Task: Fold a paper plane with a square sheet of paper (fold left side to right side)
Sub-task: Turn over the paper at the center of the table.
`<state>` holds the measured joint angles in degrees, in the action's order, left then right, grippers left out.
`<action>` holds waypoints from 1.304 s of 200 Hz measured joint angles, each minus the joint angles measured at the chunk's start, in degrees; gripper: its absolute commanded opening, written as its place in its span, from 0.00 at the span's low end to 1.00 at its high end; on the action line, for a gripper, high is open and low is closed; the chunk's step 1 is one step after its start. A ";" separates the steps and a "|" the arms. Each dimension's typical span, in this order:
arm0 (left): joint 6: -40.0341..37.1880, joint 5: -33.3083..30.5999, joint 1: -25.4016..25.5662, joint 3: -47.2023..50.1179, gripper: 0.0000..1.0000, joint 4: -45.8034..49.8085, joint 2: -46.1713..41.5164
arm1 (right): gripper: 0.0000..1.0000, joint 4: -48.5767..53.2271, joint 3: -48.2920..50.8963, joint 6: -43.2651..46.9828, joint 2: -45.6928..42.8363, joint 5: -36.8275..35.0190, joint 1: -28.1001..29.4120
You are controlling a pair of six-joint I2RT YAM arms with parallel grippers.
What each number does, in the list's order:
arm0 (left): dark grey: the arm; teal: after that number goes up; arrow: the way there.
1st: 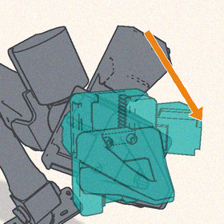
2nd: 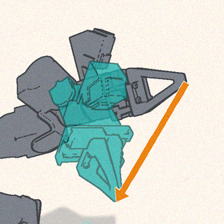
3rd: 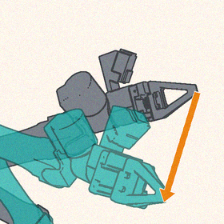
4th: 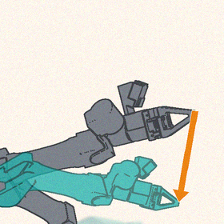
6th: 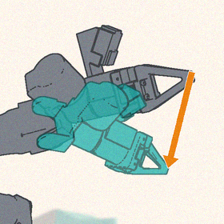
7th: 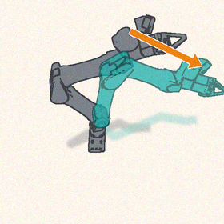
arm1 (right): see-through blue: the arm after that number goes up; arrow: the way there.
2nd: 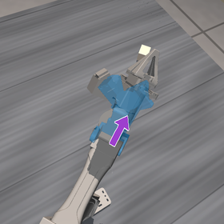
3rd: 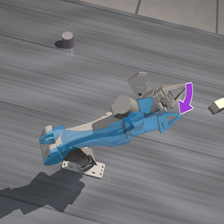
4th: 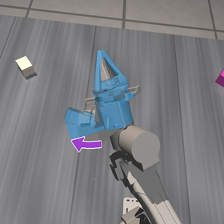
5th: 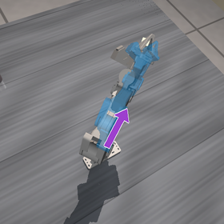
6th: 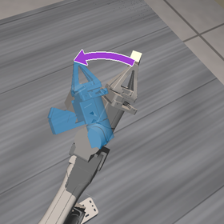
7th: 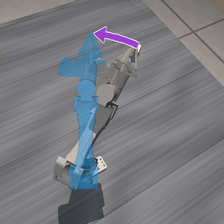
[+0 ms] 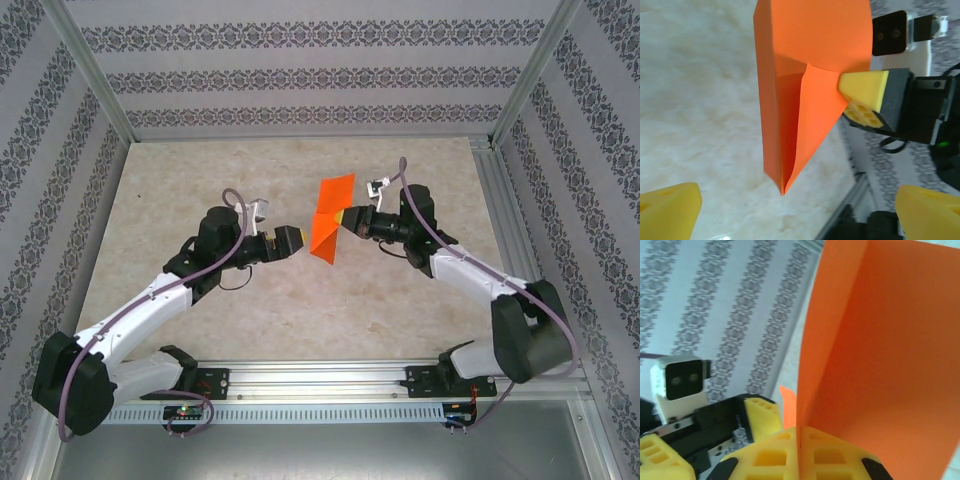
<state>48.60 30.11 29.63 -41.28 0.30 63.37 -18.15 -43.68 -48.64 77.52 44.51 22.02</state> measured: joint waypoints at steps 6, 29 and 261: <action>1.33 1.18 0.00 0.04 1.00 -1.97 -0.07 | 0.01 -0.24 -0.39 -0.44 -0.94 0.42 0.13; 5.16 4.31 0.02 0.15 1.00 -7.26 -0.07 | 0.01 -1.44 -2.21 -1.88 -3.69 1.14 1.44; -0.46 -5.18 3.52 -5.07 0.00 7.10 -4.44 | 0.59 27.93 -11.43 13.25 -11.89 -13.09 3.15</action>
<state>48.14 24.93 33.15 -46.35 7.40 58.94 9.78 -55.11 -35.40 65.63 31.42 25.17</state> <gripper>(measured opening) 0.067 0.553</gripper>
